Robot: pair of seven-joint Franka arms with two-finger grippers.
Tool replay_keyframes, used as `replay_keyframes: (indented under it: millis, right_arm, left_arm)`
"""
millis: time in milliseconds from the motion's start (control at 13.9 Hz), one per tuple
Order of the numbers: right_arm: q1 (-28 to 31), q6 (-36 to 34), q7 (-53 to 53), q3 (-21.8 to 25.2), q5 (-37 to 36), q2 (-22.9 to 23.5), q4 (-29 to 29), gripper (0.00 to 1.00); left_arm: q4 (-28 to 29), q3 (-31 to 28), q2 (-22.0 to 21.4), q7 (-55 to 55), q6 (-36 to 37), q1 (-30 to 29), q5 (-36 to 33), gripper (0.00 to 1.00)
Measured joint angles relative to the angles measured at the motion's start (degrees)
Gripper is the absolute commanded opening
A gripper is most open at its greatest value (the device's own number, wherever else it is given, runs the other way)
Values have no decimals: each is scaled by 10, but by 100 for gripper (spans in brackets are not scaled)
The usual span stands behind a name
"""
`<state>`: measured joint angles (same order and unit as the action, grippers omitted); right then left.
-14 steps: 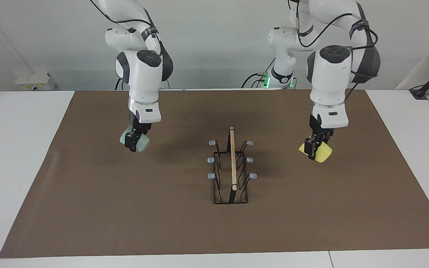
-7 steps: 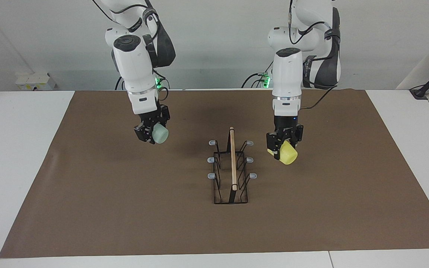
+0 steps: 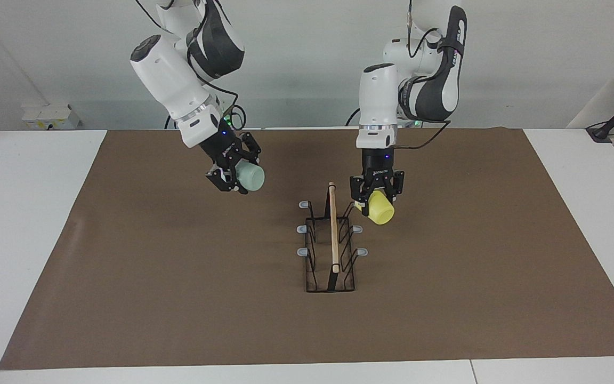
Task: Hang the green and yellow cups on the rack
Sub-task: 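Hang the yellow cup on a rack peg with the left gripper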
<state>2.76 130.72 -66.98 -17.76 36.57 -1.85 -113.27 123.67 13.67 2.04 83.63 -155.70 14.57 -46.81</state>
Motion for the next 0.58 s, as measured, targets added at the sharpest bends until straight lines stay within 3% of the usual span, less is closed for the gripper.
replay_keyframes:
  millis: [288, 360, 432, 504, 576]
  right_arm:
    - [47, -53, -134, 2, 147, -5, -7, 0]
    - [60, -74, -157, 2, 184, -8, -8, 0]
    - [72, -97, -179, 2, 217, -13, -9, 0]
    - [85, -121, -200, 2, 243, -17, -10, 0]
    - [101, -145, -220, 2, 267, -23, -12, 0]
  left_arm:
    - [19, 33, -3, 32, -1, 0, -15, 0]
    - [29, 42, -6, 37, -1, 0, -15, 5]
    - [37, 46, -9, 41, -1, 0, -15, 55]
    - [41, 48, -11, 43, -1, 0, -15, 98]
    - [42, 48, -13, 44, -1, 0, -15, 100]
